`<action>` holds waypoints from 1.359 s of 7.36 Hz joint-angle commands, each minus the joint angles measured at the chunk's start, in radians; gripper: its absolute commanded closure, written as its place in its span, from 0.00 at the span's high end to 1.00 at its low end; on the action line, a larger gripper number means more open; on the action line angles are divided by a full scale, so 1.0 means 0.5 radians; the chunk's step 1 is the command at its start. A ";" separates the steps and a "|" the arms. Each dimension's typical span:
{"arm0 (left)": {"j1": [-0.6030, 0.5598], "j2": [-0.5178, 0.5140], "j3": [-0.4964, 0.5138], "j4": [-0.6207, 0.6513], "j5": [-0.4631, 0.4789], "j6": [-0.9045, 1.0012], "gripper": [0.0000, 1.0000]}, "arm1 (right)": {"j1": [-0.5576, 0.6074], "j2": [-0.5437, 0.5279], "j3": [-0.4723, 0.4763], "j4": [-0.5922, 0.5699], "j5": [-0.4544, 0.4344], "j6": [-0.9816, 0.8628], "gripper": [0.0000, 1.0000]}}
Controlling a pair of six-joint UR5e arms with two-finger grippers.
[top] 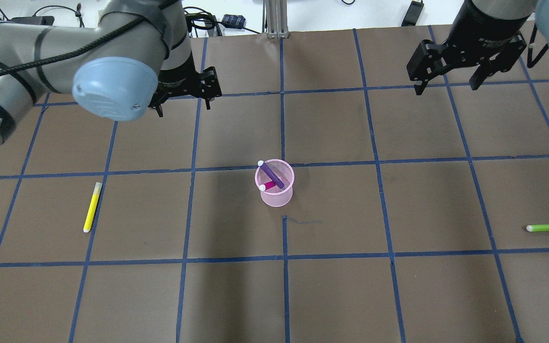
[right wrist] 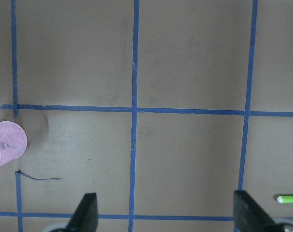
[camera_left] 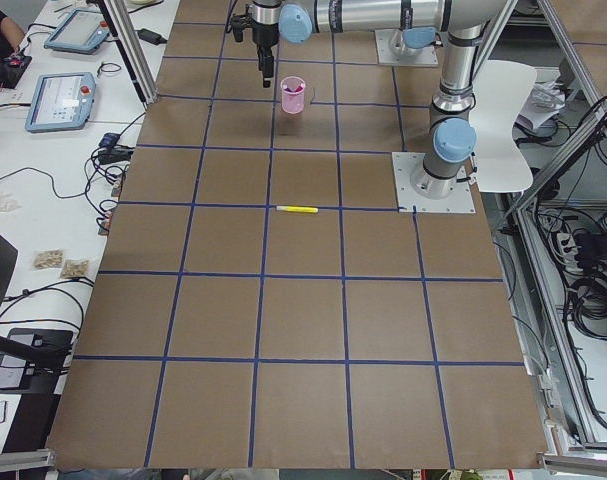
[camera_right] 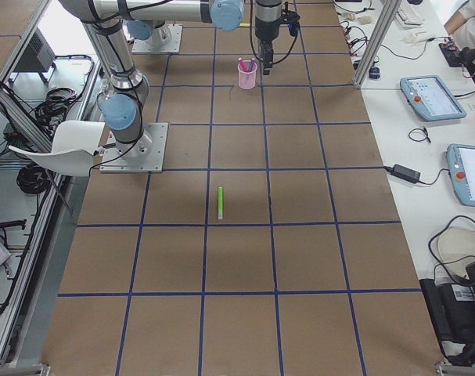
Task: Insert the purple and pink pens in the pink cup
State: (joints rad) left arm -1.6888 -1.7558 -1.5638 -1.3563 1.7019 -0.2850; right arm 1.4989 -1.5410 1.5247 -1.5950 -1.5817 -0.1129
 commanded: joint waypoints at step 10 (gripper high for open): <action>0.395 0.416 -0.045 -0.601 -0.210 0.751 1.00 | 0.156 0.149 -0.205 0.058 0.003 0.146 1.00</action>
State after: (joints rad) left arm -1.4938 -1.5475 -1.5843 -1.6564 1.5957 0.0904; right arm 1.5712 -1.4701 1.4220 -1.5672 -1.5810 -0.0406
